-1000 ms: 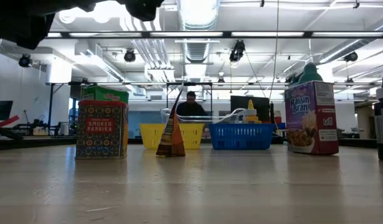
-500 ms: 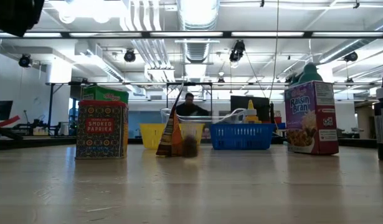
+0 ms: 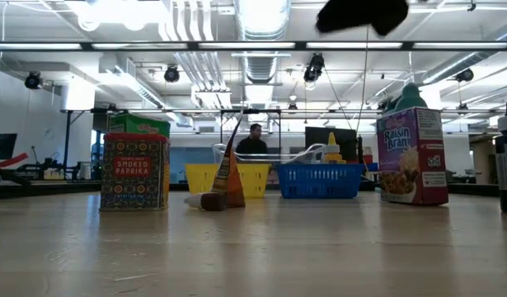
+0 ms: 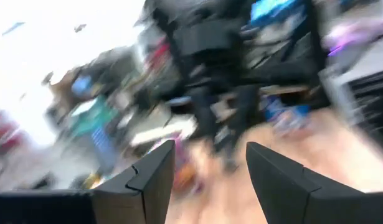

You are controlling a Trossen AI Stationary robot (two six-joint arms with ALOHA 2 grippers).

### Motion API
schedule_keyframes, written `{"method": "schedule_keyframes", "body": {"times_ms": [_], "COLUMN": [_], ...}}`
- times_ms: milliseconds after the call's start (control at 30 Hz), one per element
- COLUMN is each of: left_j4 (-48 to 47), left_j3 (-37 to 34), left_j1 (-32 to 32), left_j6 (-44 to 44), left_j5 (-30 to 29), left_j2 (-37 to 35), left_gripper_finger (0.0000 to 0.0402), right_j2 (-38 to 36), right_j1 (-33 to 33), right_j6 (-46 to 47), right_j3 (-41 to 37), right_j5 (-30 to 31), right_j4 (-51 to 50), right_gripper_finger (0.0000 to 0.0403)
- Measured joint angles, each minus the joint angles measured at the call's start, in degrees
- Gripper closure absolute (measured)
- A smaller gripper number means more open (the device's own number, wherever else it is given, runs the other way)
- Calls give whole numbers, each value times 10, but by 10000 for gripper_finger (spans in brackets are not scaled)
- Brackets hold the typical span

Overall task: Pick & Place Kitchen Items
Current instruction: Put the orange food coloring bottle into the blue bin

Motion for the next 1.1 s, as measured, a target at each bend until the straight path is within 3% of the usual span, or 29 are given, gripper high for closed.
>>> {"method": "schedule_keyframes", "body": {"times_ms": [133,200,333,533,1100], "left_j4": [-170,-208,-223,-222,-213], "left_j3": [-12,-21,-51,-104,-135], "left_j1": [7,10,10,9,9], "left_j6": [-130,-173,-205,-250,-278], "left_j5": [-21,-22,-22,-22,-24], "left_j2": [-53,-77,-113,-154,-184], "left_gripper_finger": [197,197,197,197,197], "right_j2": [51,82,135,186,303], "right_j1": [-31,-55,-100,-147,-178], "right_j6": [-11,-13,-21,-40,-22], "right_j3": [0,1,0,3,47], "right_j5": [-53,-81,-96,-204,-175], "right_j4": [28,39,56,170,224], "right_gripper_finger": [319,317,312,300,235]}}
